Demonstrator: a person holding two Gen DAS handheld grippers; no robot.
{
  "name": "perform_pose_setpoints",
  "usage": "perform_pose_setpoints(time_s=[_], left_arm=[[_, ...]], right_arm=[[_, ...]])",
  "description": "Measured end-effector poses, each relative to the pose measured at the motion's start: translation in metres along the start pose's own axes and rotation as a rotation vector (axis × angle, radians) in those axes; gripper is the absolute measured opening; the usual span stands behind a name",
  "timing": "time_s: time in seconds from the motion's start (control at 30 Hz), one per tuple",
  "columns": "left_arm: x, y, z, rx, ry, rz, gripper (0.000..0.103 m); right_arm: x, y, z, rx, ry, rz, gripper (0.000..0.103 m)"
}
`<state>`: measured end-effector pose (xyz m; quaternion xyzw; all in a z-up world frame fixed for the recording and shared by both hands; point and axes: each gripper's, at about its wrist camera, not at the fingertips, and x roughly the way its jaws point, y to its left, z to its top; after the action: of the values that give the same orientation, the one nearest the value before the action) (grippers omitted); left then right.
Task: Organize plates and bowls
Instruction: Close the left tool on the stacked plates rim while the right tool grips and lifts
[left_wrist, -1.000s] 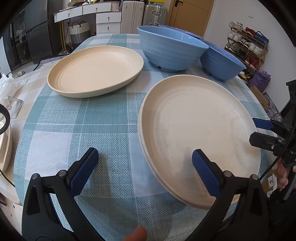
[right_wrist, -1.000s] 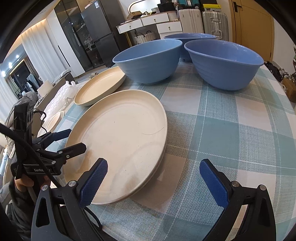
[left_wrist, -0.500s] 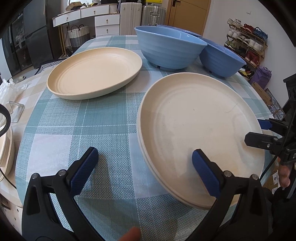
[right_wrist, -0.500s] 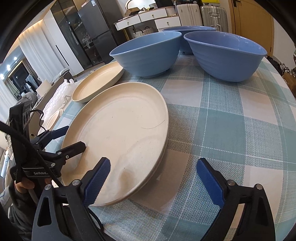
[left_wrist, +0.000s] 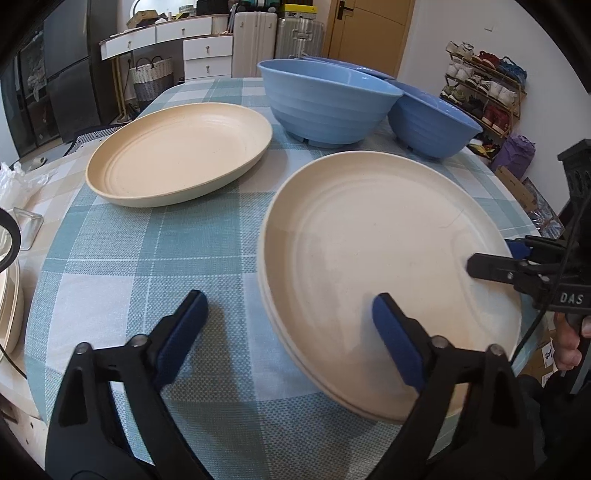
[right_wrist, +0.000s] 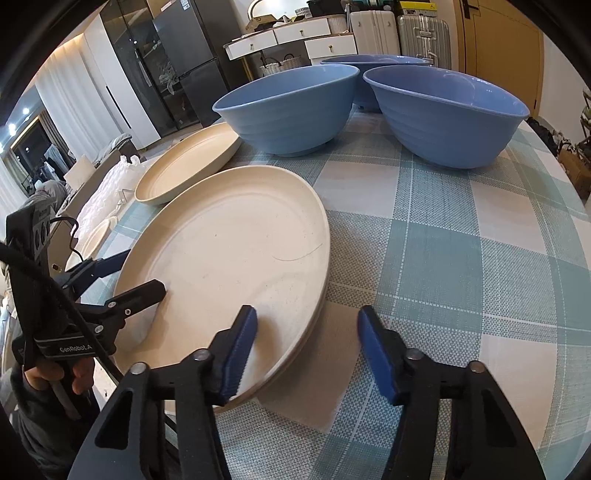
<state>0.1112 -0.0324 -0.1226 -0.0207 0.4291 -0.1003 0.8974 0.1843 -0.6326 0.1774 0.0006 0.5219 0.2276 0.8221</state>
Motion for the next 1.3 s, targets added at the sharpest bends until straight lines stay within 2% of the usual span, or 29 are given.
perform_pose_setpoints(time_s=[0.07, 0.1, 0.13, 0.27, 0.33, 0.43, 0.93, 1.3], left_arm=[[0.000, -0.003, 0.002, -0.006, 0.001, -0.020, 0.072], [0.000, -0.004, 0.002, -0.005, 0.001, -0.031, 0.064], [0.000, -0.005, 0.003, -0.009, 0.002, -0.051, 0.055], [-0.001, -0.005, 0.005, -0.032, 0.009, -0.051, 0.050], [-0.001, -0.001, 0.006, -0.055, 0.004, -0.046, 0.040], [-0.002, 0.005, 0.006, -0.086, 0.002, -0.040, 0.030], [-0.008, 0.013, 0.002, -0.125, -0.014, -0.034, 0.025], [-0.021, 0.026, 0.001, -0.158, -0.060, -0.012, 0.024]], right_arm=[[0.001, 0.000, 0.001, 0.011, 0.005, 0.031, 0.043], [0.002, 0.003, 0.001, 0.004, 0.008, 0.045, 0.038], [0.003, 0.005, 0.002, 0.001, 0.008, 0.046, 0.038], [0.004, 0.004, 0.003, 0.018, 0.000, 0.044, 0.035], [0.004, 0.003, 0.004, 0.026, -0.004, 0.045, 0.032], [0.005, 0.004, 0.005, 0.018, -0.009, 0.028, 0.032], [0.000, 0.013, 0.017, -0.020, -0.033, -0.050, 0.026], [-0.006, 0.031, 0.029, -0.059, -0.066, -0.055, 0.022]])
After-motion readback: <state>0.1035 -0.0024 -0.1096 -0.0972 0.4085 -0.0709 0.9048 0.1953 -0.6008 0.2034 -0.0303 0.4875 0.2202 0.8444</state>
